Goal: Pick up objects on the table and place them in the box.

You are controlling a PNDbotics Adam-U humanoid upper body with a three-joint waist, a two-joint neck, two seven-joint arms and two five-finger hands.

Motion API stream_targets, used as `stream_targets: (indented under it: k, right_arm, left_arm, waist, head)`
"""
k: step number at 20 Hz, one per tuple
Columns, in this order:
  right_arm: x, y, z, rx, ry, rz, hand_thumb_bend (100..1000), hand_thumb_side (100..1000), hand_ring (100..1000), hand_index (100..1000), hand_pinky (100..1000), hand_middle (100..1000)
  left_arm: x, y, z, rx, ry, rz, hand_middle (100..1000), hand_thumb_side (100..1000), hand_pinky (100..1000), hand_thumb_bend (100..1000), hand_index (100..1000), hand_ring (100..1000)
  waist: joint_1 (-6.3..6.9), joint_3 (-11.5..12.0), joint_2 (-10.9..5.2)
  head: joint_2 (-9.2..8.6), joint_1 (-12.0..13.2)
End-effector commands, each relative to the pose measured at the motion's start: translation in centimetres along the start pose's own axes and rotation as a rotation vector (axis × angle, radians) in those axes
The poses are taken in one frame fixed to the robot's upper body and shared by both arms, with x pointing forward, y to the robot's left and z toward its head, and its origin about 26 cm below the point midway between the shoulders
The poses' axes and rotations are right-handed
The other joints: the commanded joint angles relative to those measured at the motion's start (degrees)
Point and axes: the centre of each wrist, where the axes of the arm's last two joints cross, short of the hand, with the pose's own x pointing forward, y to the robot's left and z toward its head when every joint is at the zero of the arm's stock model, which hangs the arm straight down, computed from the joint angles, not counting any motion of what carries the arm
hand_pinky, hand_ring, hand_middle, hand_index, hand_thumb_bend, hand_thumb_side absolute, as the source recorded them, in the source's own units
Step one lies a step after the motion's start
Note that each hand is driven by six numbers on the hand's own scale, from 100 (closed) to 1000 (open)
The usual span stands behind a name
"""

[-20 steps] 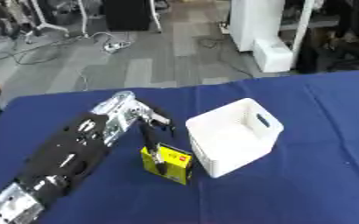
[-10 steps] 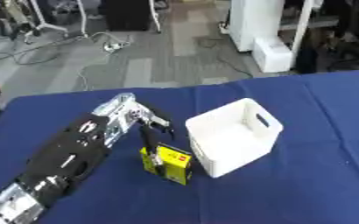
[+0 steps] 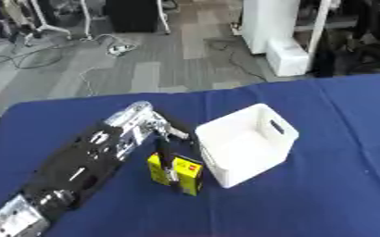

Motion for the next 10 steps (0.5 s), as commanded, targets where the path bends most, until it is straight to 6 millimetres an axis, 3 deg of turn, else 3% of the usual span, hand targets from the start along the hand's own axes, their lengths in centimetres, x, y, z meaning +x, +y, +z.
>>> stream_targets:
  k: [1,10]
  right_arm:
    - [0.51,0.21,-1.0,0.037,-0.012,0.006,100,1000,218,319,100,155]
    - [0.53,0.2,-1.02,0.038,-0.012,0.006,100,1000,218,320,100,155]
  left_arm:
    - [-0.06,0.74,1.13,0.014,-0.012,-0.046,948,552,1000,924,903,959]
    - [-0.05,0.37,1.05,0.004,-0.009,-0.043,946,548,1000,906,901,953]
  waist:
    - [-0.14,-0.07,-0.39]
    - [-0.12,-0.09,-0.38]
  head:
    - [-0.63,-0.26]
    - [-0.72,-0.41]
